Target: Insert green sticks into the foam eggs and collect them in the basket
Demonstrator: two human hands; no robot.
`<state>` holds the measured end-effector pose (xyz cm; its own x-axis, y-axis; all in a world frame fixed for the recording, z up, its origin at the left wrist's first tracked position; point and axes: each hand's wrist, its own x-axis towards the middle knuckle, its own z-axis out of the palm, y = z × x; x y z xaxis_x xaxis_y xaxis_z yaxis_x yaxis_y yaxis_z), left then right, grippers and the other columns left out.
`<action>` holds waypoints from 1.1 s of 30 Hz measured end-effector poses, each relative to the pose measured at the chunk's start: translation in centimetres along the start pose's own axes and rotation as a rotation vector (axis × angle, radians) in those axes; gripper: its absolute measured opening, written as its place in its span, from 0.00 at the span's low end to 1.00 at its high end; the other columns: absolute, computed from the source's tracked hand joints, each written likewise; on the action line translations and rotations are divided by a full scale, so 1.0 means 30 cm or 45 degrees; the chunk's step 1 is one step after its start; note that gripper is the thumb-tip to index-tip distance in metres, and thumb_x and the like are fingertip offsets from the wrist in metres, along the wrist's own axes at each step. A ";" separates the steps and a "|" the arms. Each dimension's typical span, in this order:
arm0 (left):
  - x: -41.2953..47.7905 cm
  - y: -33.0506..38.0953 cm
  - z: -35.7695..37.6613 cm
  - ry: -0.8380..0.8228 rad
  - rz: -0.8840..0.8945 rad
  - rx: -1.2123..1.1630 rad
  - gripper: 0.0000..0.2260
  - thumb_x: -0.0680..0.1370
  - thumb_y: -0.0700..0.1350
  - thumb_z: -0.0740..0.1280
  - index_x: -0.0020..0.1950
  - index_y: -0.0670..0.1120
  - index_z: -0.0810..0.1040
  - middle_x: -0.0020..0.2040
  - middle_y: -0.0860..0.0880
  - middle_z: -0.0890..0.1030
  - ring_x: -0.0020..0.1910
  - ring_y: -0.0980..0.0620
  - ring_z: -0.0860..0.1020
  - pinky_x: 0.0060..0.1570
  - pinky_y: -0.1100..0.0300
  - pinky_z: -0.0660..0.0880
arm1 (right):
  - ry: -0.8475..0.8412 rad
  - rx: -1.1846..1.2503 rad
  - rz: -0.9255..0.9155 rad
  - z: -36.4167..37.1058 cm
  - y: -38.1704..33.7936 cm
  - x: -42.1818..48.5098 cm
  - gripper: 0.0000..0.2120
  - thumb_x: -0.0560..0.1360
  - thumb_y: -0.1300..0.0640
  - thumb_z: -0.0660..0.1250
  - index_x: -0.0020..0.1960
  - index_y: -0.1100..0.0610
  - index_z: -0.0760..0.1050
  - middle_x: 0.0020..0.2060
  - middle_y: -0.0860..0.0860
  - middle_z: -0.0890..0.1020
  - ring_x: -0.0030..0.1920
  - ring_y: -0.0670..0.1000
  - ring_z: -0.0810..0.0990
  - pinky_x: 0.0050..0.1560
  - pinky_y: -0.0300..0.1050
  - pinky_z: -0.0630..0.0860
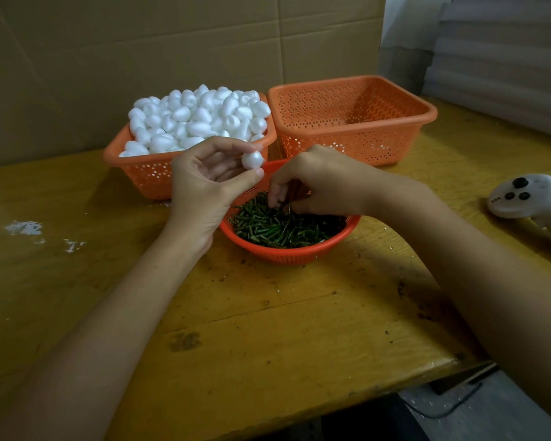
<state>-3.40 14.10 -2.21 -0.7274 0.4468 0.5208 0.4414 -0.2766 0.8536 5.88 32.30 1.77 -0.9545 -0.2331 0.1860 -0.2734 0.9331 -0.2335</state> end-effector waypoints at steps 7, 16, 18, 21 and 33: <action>0.000 0.003 -0.002 -0.015 -0.002 -0.006 0.14 0.72 0.25 0.76 0.49 0.41 0.80 0.56 0.42 0.88 0.57 0.43 0.87 0.61 0.53 0.82 | 0.003 0.007 0.004 0.001 0.001 0.001 0.17 0.70 0.66 0.75 0.55 0.48 0.85 0.47 0.43 0.86 0.49 0.42 0.83 0.58 0.48 0.78; -0.003 0.007 -0.001 -0.008 -0.003 0.015 0.13 0.72 0.26 0.76 0.50 0.39 0.80 0.56 0.41 0.87 0.57 0.44 0.87 0.62 0.52 0.82 | -0.001 0.003 0.006 -0.001 -0.002 0.000 0.17 0.71 0.65 0.75 0.55 0.48 0.85 0.47 0.42 0.86 0.49 0.42 0.83 0.58 0.47 0.78; -0.004 0.008 0.002 -0.004 -0.003 0.028 0.13 0.72 0.26 0.76 0.51 0.39 0.81 0.56 0.41 0.88 0.57 0.44 0.87 0.62 0.52 0.82 | 0.002 0.002 0.005 0.000 -0.002 0.000 0.17 0.71 0.65 0.75 0.55 0.48 0.85 0.47 0.42 0.86 0.49 0.42 0.83 0.58 0.47 0.78; -0.005 0.011 0.007 -0.001 0.008 0.053 0.13 0.73 0.27 0.76 0.54 0.37 0.82 0.54 0.41 0.88 0.56 0.44 0.87 0.62 0.53 0.82 | 0.010 0.007 0.001 0.001 0.000 0.000 0.17 0.70 0.65 0.75 0.54 0.48 0.85 0.46 0.42 0.86 0.49 0.42 0.83 0.58 0.48 0.78; -0.001 0.002 0.002 -0.059 0.049 0.081 0.13 0.73 0.29 0.78 0.53 0.42 0.85 0.54 0.44 0.88 0.56 0.46 0.87 0.58 0.56 0.81 | 0.017 0.012 -0.006 0.006 0.006 0.002 0.17 0.70 0.65 0.76 0.54 0.48 0.85 0.46 0.42 0.86 0.48 0.41 0.83 0.57 0.49 0.79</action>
<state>-3.33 14.11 -2.16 -0.6851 0.4760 0.5514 0.5018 -0.2403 0.8310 5.76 32.41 1.56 -0.9516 -0.2339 0.1996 -0.2791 0.9293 -0.2419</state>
